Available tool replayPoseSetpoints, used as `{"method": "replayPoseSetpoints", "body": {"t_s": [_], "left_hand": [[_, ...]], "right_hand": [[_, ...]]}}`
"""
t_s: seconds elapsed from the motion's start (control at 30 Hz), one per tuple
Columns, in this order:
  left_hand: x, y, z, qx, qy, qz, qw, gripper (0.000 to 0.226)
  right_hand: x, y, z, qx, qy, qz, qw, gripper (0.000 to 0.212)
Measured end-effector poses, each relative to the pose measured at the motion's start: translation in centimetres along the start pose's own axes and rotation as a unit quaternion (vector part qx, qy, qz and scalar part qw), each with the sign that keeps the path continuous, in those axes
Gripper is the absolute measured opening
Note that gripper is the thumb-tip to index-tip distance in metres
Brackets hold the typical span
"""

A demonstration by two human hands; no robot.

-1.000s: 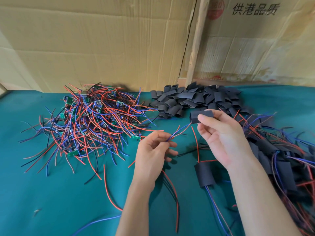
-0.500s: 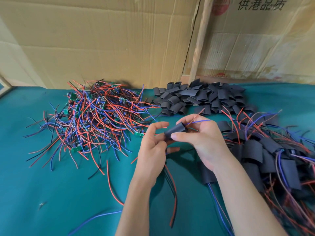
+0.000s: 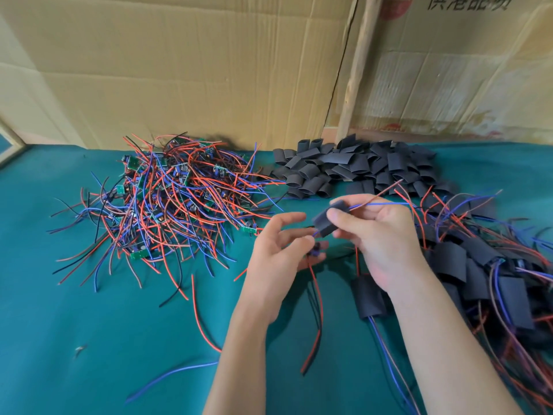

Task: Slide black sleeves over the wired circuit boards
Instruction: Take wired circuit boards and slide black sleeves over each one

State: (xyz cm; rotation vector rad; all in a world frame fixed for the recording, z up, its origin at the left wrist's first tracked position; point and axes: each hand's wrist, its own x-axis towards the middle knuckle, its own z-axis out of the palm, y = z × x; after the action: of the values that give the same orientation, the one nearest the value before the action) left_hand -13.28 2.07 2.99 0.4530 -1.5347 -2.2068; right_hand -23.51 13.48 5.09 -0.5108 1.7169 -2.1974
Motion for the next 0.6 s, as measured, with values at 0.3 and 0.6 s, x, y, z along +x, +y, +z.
{"method": "replayPoseSetpoints", "body": {"t_s": [0.3, 0.6], "left_hand": [[-0.1, 0.0, -0.1, 0.033, -0.002, 0.01, 0.999, 0.011], [-0.1, 0.9, -0.6, -0.127, -0.065, -0.076, 0.987, 0.025]], "right_hand": [[0.2, -0.6, -1.2, 0.053, -0.041, 0.014, 0.998, 0.017], [0.0, -2.3, -2.9, 0.026, -0.157, 0.012, 0.987, 0.032]]}}
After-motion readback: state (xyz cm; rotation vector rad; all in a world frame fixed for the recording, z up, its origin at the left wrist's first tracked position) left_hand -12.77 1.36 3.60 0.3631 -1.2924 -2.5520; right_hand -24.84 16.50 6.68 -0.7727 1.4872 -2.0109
